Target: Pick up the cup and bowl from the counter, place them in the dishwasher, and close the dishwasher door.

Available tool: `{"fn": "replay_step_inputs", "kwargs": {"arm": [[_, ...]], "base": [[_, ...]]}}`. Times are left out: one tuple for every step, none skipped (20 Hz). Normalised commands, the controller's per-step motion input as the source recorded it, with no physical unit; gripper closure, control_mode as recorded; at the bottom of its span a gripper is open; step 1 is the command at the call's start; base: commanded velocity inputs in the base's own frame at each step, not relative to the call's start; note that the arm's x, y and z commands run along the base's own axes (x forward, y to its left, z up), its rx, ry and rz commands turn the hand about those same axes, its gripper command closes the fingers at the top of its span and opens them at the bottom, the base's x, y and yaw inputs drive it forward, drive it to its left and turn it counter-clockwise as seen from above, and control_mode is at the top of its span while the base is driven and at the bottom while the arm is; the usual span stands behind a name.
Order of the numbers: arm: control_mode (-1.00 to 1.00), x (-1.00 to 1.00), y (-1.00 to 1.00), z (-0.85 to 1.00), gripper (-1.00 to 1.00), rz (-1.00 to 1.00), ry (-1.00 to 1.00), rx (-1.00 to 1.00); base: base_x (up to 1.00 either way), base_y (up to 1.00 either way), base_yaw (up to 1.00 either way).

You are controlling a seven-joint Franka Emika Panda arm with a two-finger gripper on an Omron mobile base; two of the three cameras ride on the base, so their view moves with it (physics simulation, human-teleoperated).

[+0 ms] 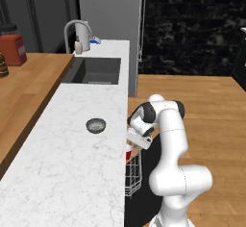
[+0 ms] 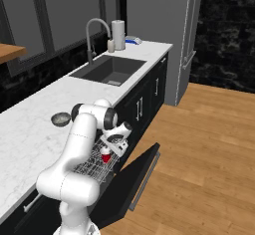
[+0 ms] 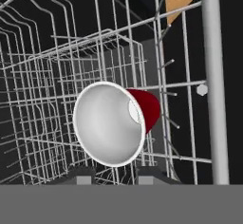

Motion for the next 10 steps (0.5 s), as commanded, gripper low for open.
{"fn": "replay_step_inputs", "kwargs": {"arm": [[-1.00,0.00,-0.76,-0.92,-1.00,0.00,0.00,-0.03],[-1.00,-0.10,-0.98,-0.81,-1.00,0.00,0.00,0.00],[-1.00,-0.10,-0.94,-0.81,-1.00,0.00,0.00,0.00],[-1.00,-0.11,-1.00,-0.71,-1.00,0.00,0.00,0.00],[-1.00,-0.21,-1.00,-0.59,-1.00,0.00,0.00,0.00],[-1.00,-0.26,-1.00,-0.56,-1.00,0.00,0.01,0.00],[-1.00,-0.29,-1.00,-0.52,-1.00,0.00,0.01,0.00],[-1.00,-0.32,-1.00,-0.48,-1.00,0.00,0.01,0.00],[-1.00,-0.32,-1.00,-0.43,-1.00,0.00,0.02,0.00],[-1.00,-0.34,-1.00,-0.36,-1.00,0.00,0.03,0.00]], "base": [[0.00,0.00,0.00],[0.00,0.00,0.00],[0.00,0.00,0.00],[0.00,0.00,0.00],[0.00,0.00,0.00],[0.00,0.00,0.00],[0.00,0.00,0.00],[0.00,0.00,0.00],[0.00,0.00,0.00],[0.00,0.00,0.00]]}}
